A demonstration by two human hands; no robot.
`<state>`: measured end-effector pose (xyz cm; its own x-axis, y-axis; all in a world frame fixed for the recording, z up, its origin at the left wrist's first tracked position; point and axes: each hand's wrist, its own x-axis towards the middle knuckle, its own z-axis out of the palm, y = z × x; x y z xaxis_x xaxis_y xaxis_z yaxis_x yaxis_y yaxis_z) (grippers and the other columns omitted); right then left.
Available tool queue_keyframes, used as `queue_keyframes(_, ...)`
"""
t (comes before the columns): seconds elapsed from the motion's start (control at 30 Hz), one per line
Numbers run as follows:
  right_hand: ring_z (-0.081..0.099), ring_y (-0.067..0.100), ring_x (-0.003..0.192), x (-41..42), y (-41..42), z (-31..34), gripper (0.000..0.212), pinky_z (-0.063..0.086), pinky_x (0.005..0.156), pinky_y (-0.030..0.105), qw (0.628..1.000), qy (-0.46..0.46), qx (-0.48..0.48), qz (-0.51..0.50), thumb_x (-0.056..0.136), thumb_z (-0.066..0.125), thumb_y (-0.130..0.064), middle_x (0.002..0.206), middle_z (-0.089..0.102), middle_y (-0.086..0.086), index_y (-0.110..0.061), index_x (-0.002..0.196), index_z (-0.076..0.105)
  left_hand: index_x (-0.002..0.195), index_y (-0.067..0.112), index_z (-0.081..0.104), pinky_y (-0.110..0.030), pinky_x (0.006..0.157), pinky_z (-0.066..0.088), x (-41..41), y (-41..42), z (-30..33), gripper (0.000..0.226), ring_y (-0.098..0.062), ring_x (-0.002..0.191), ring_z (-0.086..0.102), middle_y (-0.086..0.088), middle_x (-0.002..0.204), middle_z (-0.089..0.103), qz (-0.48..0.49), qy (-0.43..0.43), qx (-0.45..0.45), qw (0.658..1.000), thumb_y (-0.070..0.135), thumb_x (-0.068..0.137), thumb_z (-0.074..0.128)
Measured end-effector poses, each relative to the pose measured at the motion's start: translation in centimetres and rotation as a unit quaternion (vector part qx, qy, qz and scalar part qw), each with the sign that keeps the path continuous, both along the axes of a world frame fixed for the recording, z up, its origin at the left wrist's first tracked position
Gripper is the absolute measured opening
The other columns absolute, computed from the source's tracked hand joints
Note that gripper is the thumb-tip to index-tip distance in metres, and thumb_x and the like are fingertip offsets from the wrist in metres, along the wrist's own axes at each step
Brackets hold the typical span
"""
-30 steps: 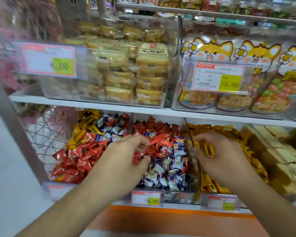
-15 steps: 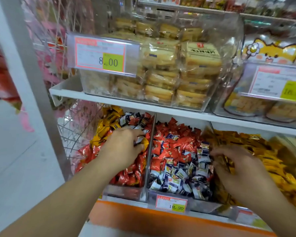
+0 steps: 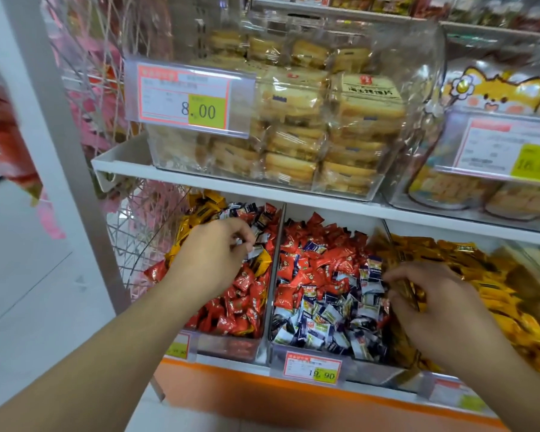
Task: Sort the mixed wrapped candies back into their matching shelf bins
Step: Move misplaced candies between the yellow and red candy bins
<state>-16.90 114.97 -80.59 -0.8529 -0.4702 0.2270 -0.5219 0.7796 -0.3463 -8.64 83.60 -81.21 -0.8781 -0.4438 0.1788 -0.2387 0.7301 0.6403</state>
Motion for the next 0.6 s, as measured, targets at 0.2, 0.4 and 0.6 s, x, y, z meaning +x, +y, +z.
queue_keyframes(0.2, 0.053, 0.012, 0.120, 0.2, 0.2, -0.2, 0.022, 0.036, 0.096, 0.023, 1.000, 0.002, 0.000, 0.009, 0.090, 0.074, -0.014, 0.107, 0.058, -0.017, -0.025, 0.109, 0.073, 0.145, 0.037, 0.054, -0.039, 0.114, 0.041, -0.5, 0.8, -1.8, 0.045, -0.020, 0.140, 0.040, 0.005, 0.146, 0.059, -0.096, -0.079, -0.079, 0.989, 0.027, 0.102, 0.062)
queue_keyframes(0.4, 0.054, 0.011, 0.121, 0.1, 0.5, -0.3, 0.021, 0.035, 0.099, 0.021, 1.000, -0.003, -0.003, 0.015, 0.090, 0.075, -0.014, 0.110, 0.059, -0.016, -0.023, 0.109, 0.074, 0.102, 0.040, 0.069, -0.043, 0.103, 0.042, -0.7, 0.6, -1.5, 0.016, -0.016, 0.113, 0.047, 0.015, 0.109, 0.065, -0.075, -0.057, -0.123, 0.988, 0.034, 0.091, 0.076)
queue_keyframes(0.6, 0.052, 0.012, 0.119, -0.2, 0.2, 0.0, 0.021, 0.033, 0.093, 0.019, 1.000, -0.006, -0.009, 0.006, 0.093, 0.072, -0.016, 0.109, 0.058, -0.013, -0.024, 0.113, 0.072, 0.084, 0.034, 0.065, -0.032, 0.081, 0.054, 0.8, 0.2, -0.5, 0.016, -0.006, 0.093, 0.062, 0.016, 0.090, 0.067, 0.000, 0.031, -0.045, 0.998, 0.026, 0.096, 0.072)
